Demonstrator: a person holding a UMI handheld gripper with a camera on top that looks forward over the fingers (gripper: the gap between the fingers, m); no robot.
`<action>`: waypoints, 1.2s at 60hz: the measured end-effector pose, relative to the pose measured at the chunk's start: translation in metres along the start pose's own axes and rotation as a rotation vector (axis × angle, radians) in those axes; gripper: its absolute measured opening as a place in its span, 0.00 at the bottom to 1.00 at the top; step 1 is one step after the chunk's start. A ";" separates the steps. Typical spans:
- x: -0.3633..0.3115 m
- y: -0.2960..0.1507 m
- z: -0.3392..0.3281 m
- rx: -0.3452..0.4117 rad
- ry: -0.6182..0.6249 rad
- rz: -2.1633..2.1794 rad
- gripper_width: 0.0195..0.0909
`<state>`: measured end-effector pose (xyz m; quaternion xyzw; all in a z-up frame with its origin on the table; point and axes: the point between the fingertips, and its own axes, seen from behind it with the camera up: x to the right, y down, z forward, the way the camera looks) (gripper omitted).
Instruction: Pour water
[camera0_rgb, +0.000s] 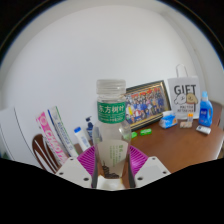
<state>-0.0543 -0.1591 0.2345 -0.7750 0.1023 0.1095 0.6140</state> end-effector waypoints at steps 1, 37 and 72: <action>0.011 0.002 0.001 -0.004 0.016 -0.037 0.32; 0.175 0.134 0.030 -0.174 0.018 -0.294 0.35; 0.141 0.116 -0.093 -0.348 0.134 -0.252 0.92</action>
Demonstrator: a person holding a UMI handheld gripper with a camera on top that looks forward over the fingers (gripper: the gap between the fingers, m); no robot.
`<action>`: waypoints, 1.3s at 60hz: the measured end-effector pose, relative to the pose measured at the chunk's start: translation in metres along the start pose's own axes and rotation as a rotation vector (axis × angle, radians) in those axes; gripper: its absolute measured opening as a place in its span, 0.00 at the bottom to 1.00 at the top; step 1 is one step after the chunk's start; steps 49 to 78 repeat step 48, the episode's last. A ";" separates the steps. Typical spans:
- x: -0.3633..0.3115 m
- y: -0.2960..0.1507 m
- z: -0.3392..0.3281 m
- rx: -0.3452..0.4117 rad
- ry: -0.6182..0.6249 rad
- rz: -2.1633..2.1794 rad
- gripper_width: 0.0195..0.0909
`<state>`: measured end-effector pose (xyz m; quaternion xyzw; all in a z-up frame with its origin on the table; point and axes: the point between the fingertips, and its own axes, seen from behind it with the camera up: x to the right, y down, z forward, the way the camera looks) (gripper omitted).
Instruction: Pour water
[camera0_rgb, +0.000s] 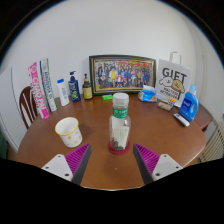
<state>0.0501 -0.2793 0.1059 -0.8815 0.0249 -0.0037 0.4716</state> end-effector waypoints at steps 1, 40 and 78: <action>-0.001 0.001 -0.009 -0.004 0.005 0.005 0.92; -0.033 0.022 -0.157 -0.044 0.099 0.019 0.92; -0.034 0.016 -0.159 -0.031 0.098 0.009 0.92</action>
